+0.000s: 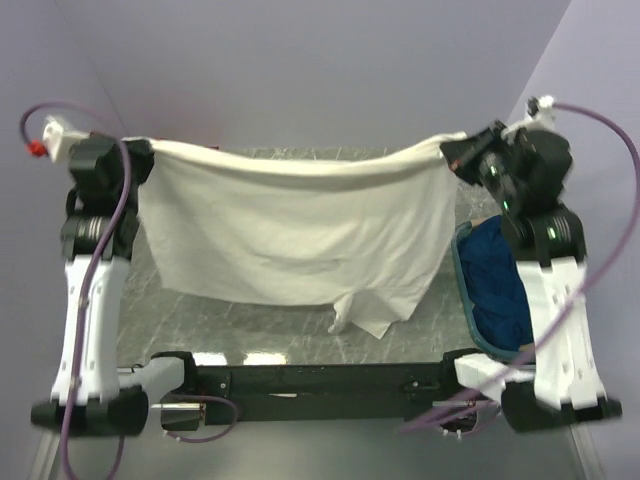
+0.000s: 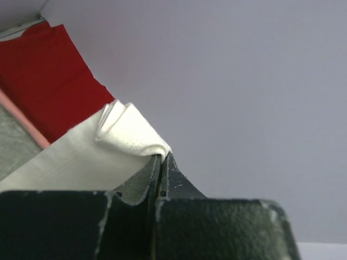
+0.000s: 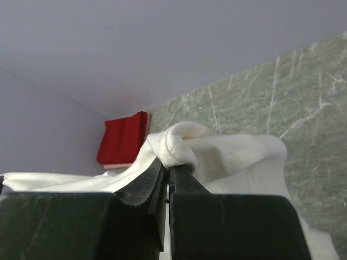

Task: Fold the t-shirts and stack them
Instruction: Fold the tshirt

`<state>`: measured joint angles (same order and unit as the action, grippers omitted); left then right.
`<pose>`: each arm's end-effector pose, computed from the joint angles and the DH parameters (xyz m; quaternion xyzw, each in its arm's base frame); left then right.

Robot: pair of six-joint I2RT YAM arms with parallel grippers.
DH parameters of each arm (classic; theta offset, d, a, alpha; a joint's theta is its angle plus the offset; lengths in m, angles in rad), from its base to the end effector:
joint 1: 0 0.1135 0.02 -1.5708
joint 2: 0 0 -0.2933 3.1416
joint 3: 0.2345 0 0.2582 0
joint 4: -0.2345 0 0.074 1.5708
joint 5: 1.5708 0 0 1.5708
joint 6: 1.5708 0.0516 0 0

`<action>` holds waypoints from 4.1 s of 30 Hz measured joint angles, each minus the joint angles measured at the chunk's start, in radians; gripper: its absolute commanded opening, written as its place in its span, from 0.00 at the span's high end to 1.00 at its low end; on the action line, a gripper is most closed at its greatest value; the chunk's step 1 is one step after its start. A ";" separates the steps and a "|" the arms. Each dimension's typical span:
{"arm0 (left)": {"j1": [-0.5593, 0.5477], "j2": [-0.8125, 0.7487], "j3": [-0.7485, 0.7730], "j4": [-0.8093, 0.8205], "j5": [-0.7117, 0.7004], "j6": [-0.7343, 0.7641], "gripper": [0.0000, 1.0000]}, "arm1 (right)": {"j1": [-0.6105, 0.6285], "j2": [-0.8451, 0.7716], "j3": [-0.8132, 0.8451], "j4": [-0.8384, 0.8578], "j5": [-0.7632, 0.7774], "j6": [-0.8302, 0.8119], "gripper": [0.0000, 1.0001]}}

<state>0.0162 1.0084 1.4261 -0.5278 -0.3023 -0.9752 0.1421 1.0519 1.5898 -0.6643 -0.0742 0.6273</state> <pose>0.1911 0.0185 0.5048 -0.4386 0.6000 -0.2047 0.6369 0.1815 0.0298 0.5326 0.1563 0.7338 0.2737 0.6019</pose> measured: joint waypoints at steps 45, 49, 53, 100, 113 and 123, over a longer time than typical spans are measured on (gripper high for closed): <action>0.140 0.067 -0.916 0.198 0.151 -0.148 0.99 | -0.086 0.041 -1.133 0.330 -0.156 0.140 1.00; 0.140 -0.037 -0.966 0.132 0.119 -0.168 0.99 | -0.086 -0.075 -1.175 0.249 -0.152 0.164 1.00; 0.140 -0.094 -1.006 0.077 0.110 -0.189 0.99 | -0.086 -0.189 -1.182 0.134 -0.123 0.188 1.00; -0.186 1.183 0.482 0.000 -0.219 0.280 0.52 | -0.024 0.676 -0.165 0.323 -0.058 -0.009 0.27; -0.231 1.331 0.592 -0.055 -0.460 0.441 0.52 | -0.025 0.798 -0.103 0.324 -0.094 -0.042 0.29; -0.229 1.394 0.594 -0.030 -0.469 0.496 0.56 | -0.025 0.800 -0.103 0.328 -0.108 -0.044 0.30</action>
<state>-0.2127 2.4027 2.0201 -0.5579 -0.7712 -0.4793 0.1173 1.8523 1.4868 -0.3359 -0.1822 0.5835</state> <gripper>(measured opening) 0.443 0.703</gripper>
